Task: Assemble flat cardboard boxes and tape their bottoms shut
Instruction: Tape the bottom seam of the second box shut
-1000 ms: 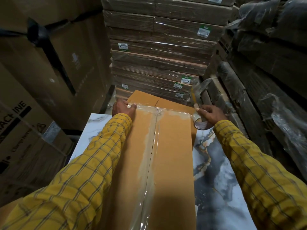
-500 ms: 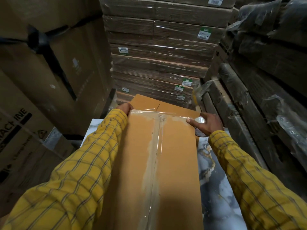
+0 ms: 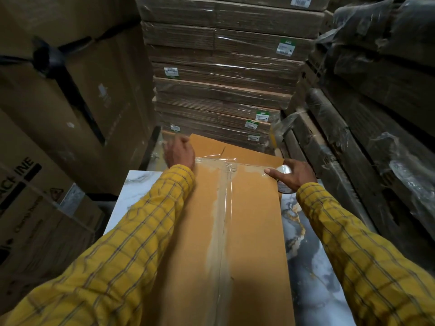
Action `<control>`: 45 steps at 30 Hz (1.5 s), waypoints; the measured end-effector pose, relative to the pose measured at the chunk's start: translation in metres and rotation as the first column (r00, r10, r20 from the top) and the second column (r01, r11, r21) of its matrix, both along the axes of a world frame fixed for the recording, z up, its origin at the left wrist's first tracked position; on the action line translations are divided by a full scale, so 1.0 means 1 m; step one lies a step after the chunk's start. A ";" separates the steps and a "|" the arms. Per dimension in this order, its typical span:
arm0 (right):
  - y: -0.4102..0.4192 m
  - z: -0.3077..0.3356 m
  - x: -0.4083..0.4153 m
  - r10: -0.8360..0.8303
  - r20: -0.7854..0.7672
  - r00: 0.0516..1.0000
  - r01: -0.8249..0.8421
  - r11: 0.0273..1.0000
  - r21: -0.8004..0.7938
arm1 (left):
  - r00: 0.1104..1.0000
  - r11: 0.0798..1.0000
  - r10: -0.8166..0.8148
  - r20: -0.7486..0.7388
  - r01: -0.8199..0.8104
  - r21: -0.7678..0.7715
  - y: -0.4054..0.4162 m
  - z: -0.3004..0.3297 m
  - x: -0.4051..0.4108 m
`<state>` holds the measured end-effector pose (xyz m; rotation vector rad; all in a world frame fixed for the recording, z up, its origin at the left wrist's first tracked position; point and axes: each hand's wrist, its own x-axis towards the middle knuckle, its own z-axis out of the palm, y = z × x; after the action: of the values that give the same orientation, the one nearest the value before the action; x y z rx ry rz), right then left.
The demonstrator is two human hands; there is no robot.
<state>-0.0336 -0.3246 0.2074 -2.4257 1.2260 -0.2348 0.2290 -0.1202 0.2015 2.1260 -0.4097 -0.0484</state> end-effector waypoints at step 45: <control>-0.021 -0.020 -0.021 -0.082 0.181 0.980 0.035 0.967 0.251 | 0.638 0.506 -0.768 0.050 0.558 0.658 -0.127 -0.010 -0.178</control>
<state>-0.0546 -0.3459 0.1876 -2.1044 1.1682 -0.3043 0.0513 -0.2471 0.1914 2.4324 -1.6417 -0.3052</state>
